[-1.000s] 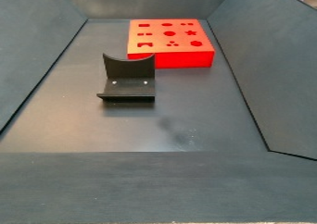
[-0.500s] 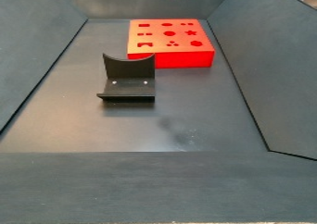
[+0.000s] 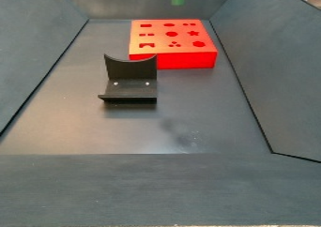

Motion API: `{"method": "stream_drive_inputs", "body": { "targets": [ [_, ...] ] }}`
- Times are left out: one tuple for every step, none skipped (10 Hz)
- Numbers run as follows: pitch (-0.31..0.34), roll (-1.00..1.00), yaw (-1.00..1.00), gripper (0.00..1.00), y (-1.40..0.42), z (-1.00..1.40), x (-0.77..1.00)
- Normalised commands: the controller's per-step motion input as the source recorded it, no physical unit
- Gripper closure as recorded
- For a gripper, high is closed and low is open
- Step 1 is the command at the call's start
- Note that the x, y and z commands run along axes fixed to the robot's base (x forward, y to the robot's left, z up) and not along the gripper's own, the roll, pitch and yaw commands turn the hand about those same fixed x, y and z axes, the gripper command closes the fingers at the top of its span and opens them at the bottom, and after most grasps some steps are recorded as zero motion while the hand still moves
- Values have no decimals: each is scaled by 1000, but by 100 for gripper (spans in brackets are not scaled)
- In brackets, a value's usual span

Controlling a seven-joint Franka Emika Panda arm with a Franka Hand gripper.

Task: Pick up the round object. Move up. Place the round object on the fixture. Regrasp the round object. Move to above the board. Insert the round object.
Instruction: Insert the round object.

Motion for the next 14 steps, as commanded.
{"method": "stream_drive_inputs", "body": {
  "targets": [
    [0,0,-97,100,-3,0,194],
    [0,26,-57,100,-46,-117,131],
    [-53,127,-14,100,-97,-531,277],
    [0,7,-3,100,-14,-134,209],
    [0,0,-66,100,-34,-49,166],
    [0,9,-66,100,-57,-160,303],
    [0,41,-86,100,-66,-211,291],
    [-26,66,-43,100,0,-334,183],
    [-36,41,0,100,0,-346,177],
    [-4,36,0,100,0,-206,100],
    [-26,130,49,100,26,-317,63],
    [-40,80,11,100,0,-186,0],
    [-36,4,0,100,0,-26,0],
    [-54,0,0,100,0,-26,-29]
  ]
}}
